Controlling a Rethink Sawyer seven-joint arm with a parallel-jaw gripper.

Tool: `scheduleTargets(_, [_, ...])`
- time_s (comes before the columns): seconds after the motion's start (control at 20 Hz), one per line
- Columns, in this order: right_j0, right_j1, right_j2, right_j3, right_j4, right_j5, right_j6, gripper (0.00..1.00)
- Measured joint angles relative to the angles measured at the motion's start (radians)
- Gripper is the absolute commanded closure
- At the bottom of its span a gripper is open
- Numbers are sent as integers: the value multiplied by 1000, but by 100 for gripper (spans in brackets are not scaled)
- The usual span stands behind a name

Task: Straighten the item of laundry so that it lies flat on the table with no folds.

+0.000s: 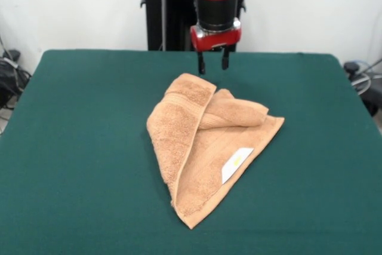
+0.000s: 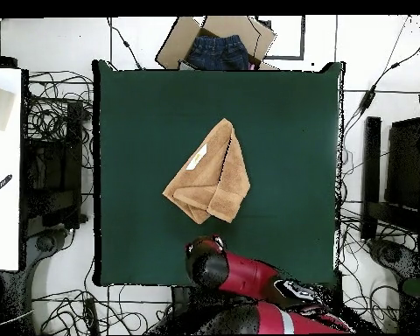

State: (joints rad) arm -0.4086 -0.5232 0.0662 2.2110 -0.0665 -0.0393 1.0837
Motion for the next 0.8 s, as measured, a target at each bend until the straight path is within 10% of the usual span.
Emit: scheduleTargets(0.8, [16,36,-17,-123,29,137,0,0])
